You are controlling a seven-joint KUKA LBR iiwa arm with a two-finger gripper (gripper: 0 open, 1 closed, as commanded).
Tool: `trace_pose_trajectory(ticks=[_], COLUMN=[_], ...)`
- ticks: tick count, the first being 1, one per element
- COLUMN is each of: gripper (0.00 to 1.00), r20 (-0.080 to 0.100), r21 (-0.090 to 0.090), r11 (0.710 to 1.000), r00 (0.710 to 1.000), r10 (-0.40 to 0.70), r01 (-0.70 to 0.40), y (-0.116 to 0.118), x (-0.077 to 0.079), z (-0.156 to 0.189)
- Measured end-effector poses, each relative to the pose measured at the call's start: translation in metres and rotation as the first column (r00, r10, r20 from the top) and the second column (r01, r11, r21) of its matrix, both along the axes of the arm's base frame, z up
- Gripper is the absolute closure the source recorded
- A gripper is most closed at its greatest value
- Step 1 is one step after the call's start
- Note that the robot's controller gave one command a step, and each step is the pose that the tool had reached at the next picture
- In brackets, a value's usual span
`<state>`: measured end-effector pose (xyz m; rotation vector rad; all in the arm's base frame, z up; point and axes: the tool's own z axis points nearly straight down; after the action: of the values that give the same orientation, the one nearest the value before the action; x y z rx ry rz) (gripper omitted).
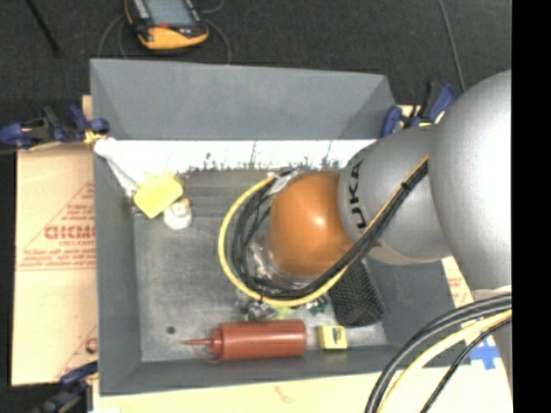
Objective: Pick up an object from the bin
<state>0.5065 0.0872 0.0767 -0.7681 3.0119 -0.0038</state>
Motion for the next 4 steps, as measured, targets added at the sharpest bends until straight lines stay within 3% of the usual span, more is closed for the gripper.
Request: trace_pose_trajectory(ticks=[2,3,4], gripper=[1.0,0.0,1.0], r20=[0.0,0.027,-0.008], r21=[0.0,0.008,-0.003], r11=[1.0,1.0,1.0], r00=[1.0,1.0,1.0], r10=[-0.002,-0.004,-0.003], r01=[0.002,0.003,0.003], y=[-0.0001,0.0016,-0.001], x=[0.0,0.0068,-0.0017], z=[0.0,0.0029,-0.0011])
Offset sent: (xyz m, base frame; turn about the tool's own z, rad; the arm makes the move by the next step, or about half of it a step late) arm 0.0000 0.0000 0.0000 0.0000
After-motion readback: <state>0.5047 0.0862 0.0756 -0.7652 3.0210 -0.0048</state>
